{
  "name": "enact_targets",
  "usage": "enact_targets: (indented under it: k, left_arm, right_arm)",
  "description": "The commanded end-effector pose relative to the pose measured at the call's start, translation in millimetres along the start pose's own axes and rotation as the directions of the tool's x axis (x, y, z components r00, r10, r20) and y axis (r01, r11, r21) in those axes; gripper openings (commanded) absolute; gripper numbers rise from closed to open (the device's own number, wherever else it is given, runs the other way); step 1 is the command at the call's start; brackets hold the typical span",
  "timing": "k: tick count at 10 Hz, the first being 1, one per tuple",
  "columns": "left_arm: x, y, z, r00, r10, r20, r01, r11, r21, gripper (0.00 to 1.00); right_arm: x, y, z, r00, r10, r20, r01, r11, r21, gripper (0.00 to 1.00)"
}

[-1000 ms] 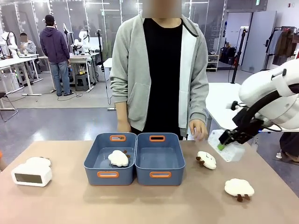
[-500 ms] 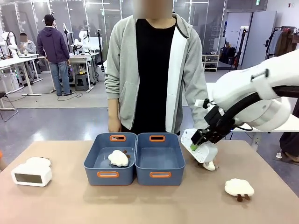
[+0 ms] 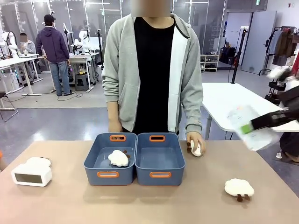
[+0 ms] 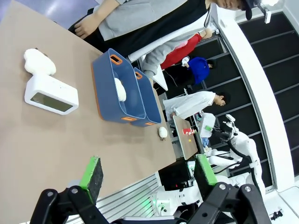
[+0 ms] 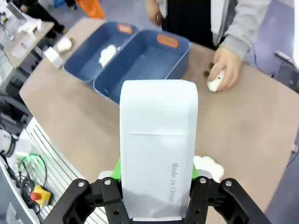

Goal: Sort the digital clocks into the basket.
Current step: Pick up the Digital clock from the table and place it into the empty Plastic storage basket.

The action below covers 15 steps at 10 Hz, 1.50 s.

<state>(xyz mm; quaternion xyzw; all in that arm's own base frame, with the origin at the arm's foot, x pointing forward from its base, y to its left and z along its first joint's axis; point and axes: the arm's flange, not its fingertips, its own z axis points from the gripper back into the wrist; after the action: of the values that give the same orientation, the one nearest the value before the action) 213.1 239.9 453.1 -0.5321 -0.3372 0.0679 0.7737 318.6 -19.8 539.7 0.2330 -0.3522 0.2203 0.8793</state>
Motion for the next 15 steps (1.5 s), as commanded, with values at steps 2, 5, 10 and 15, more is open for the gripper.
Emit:
enact_targets:
  k: [2, 5, 10, 15]
  left_arm:
    - [2.0, 0.2, 1.6, 1.0, -0.021, 0.012, 0.022, 0.999, -0.025, 1.0]
    - [2.0, 0.2, 1.6, 1.0, -0.021, 0.012, 0.022, 0.999, -0.025, 1.0]
    - [2.0, 0.2, 1.6, 1.0, -0.021, 0.012, 0.022, 0.999, -0.025, 1.0]
    - [2.0, 0.2, 1.6, 1.0, -0.021, 0.012, 0.022, 0.999, -0.025, 1.0]
  right_arm:
    - [-60.8, -6.3, 5.1, 0.998, -0.032, 0.056, 0.029, 0.998, 0.058, 0.0]
    - [-63.5, -5.7, 8.7, 0.998, -0.033, 0.062, 0.028, 0.997, 0.07, 0.0]
    - [-59.2, -5.3, 1.8, 0.999, -0.025, 0.043, 0.023, 0.998, 0.059, 0.0]
    - [3.6, 19.5, -89.6, 0.996, 0.072, -0.048, -0.069, 0.996, 0.061, 0.0]
